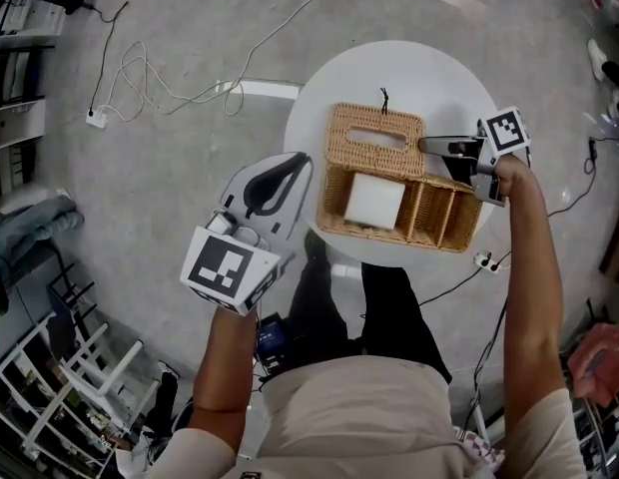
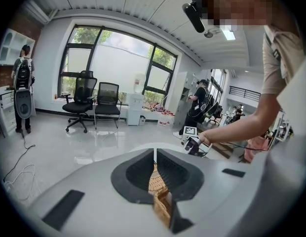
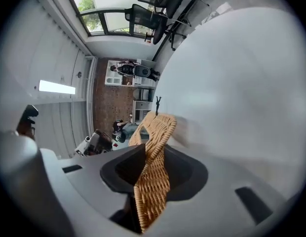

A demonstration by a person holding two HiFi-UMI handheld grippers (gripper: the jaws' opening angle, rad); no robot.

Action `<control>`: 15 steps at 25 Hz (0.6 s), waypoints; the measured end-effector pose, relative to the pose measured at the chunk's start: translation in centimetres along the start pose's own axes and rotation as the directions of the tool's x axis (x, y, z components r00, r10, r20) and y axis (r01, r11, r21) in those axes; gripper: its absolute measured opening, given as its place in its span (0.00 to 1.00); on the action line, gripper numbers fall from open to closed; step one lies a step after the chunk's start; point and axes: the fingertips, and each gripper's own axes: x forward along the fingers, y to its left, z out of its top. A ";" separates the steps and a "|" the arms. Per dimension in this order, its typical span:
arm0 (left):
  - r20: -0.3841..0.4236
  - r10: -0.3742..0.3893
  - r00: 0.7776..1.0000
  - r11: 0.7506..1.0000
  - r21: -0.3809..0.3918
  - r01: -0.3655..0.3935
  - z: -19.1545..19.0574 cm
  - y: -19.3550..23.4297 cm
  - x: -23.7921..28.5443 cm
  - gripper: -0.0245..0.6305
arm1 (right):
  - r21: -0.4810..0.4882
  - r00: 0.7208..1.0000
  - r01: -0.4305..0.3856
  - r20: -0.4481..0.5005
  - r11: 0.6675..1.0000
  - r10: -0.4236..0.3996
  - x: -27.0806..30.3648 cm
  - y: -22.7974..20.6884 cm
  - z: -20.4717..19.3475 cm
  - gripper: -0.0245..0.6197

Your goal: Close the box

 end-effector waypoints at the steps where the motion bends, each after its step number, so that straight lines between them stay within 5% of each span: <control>1: 0.001 0.001 1.000 1.000 -0.001 -0.001 0.0 0.0 -0.1 0.07 | -0.012 1.000 0.004 -0.005 1.000 -0.004 0.0 0.1 0.0 0.20; 15: 0.010 0.005 1.000 1.000 0.018 -0.005 0.4 0.1 -1.4 0.07 | -0.276 0.990 0.138 0.041 0.951 -0.132 -1.7 4.6 0.6 0.13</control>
